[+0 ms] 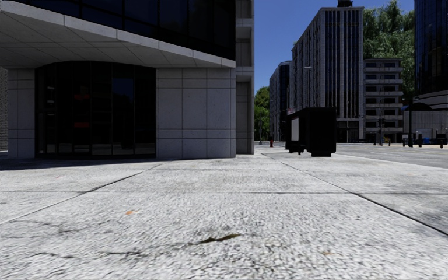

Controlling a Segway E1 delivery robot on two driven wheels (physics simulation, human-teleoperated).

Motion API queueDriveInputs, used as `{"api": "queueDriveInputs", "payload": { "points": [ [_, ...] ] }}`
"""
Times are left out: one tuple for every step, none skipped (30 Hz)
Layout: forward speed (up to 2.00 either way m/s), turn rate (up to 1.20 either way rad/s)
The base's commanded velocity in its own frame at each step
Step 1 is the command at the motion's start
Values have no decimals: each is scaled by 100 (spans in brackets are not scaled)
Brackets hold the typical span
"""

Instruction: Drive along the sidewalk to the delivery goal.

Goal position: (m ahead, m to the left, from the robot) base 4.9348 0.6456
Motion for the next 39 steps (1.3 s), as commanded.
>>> {"api": "queueDriveInputs", "payload": {
  "points": [
    [176,0],
    [200,0],
    [200,0],
    [200,0],
    [200,0],
    [200,7],
    [200,21],
    [200,21],
    [200,29],
    [200,31],
    [200,34],
    [200,35],
    [200,35],
    [200,35],
    [200,35],
    [200,35],
    [200,35],
    [200,35],
    [200,35],
    [200,35],
    [200,33],
    [200,33],
    [200,17],
    [200,0],
    [200,0],
    [200,0],
    [200,0],
    [200,0],
    [200,0],
    [200,0],
    [200,0],
    [200,0],
    [200,0],
    [200,0],
    [200,0],
    [200,0],
    [200,0],
    [200,0],
    [200,0]
  ]
}}
